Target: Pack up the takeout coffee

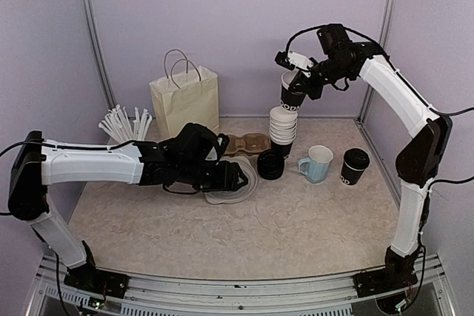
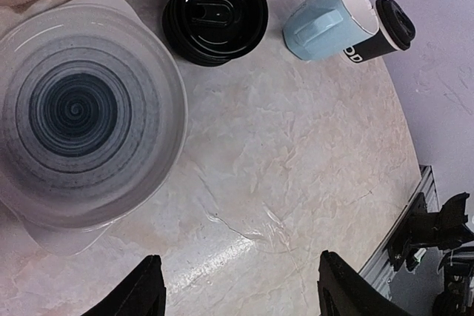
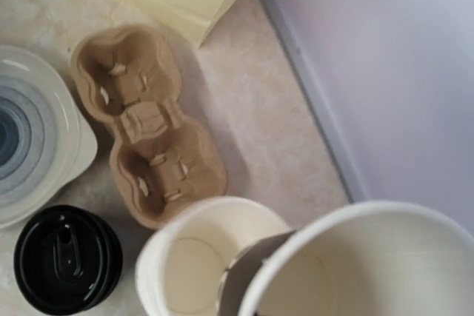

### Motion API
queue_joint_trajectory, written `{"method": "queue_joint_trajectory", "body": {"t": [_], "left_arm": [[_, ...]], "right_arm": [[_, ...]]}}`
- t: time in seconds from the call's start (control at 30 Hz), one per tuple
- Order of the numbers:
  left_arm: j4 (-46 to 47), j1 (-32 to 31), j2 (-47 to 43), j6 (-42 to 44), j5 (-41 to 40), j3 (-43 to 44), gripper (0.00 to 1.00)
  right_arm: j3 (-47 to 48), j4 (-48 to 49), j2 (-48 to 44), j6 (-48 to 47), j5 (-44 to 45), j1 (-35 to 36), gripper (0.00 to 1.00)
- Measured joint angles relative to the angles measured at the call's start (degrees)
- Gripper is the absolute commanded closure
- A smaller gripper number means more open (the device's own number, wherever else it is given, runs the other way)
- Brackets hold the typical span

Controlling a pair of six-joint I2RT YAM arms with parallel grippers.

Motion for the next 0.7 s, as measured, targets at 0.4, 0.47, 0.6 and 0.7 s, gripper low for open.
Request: {"method": "queue_joint_trajectory", "body": {"t": [0.4, 0.47, 0.6, 0.7], "left_arm": [[-5.14, 4.83, 0.00, 5.66, -4.90, 5.90, 0.32], [-5.97, 5.95, -0.02, 6.19, -5.53, 5.90, 0.32], [-7.39, 7.89, -0.04, 7.37, -6.29, 6.21, 0.32], [-8.20, 8.63, -0.07, 7.98, -7.02, 6.97, 0.32]], "right_arm": [[-9.97, 0.94, -17.88, -2.36, -10.58, 0.42, 1.00], [-20.17, 2.14, -23.67, -3.87, -14.19, 1.62, 1.00], [-37.62, 3.43, -30.95, -6.23, -16.98, 8.02, 1.00], [-46.66, 3.89, -32.28, -6.71, -17.49, 13.84, 1.00]]}}
